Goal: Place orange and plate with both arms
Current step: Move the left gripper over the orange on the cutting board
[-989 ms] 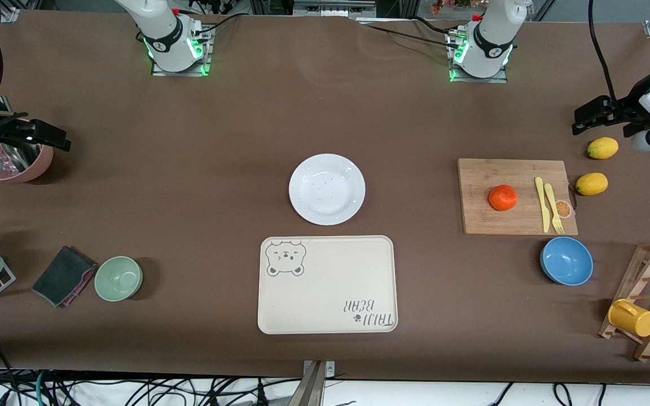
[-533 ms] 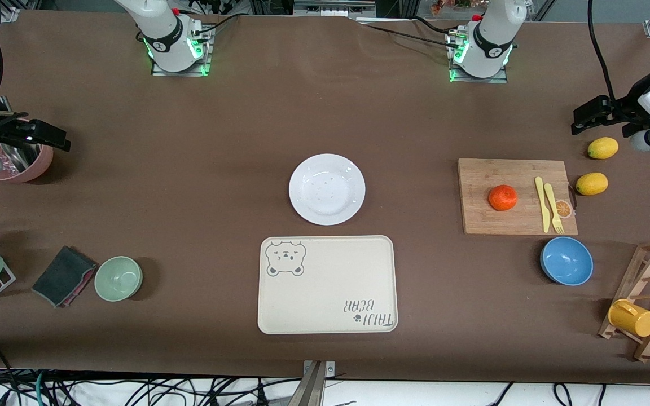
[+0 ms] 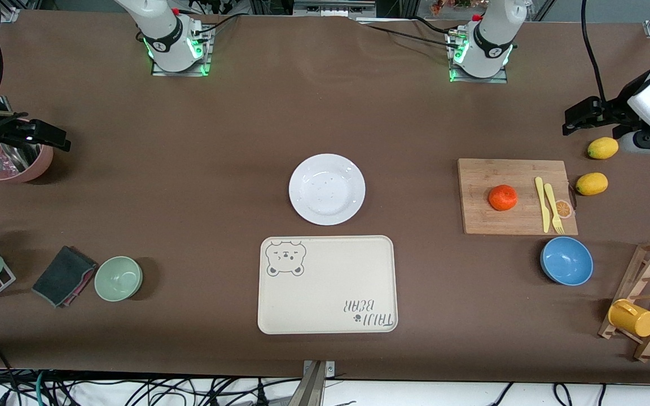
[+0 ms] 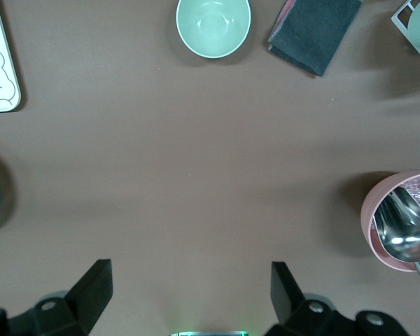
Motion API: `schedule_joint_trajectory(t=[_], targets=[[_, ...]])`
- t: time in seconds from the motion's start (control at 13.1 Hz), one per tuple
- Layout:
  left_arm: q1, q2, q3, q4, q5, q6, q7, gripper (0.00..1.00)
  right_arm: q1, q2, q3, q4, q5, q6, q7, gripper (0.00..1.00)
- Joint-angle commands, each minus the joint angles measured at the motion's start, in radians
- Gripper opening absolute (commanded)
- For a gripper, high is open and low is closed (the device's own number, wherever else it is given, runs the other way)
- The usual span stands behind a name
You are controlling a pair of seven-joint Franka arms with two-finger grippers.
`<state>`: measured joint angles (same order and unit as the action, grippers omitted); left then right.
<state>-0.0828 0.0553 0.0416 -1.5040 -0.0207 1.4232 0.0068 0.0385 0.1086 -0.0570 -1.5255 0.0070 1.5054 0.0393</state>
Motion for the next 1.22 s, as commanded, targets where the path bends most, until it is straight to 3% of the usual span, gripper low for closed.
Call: schedule_joint_trajectory(t=[0.0, 1.14], targets=[[-0.002, 0.015, 0.009, 0.030, -0.024, 0.011, -0.010, 1.00, -0.011, -0.012, 0.009, -0.010, -0.004, -0.004, 0.004, 1.00], [0.011, 0.060, 0.015, 0.033, -0.007, -0.029, -0.001, 1.00, -0.011, -0.012, 0.009, -0.010, -0.004, -0.004, 0.004, 1.00]])
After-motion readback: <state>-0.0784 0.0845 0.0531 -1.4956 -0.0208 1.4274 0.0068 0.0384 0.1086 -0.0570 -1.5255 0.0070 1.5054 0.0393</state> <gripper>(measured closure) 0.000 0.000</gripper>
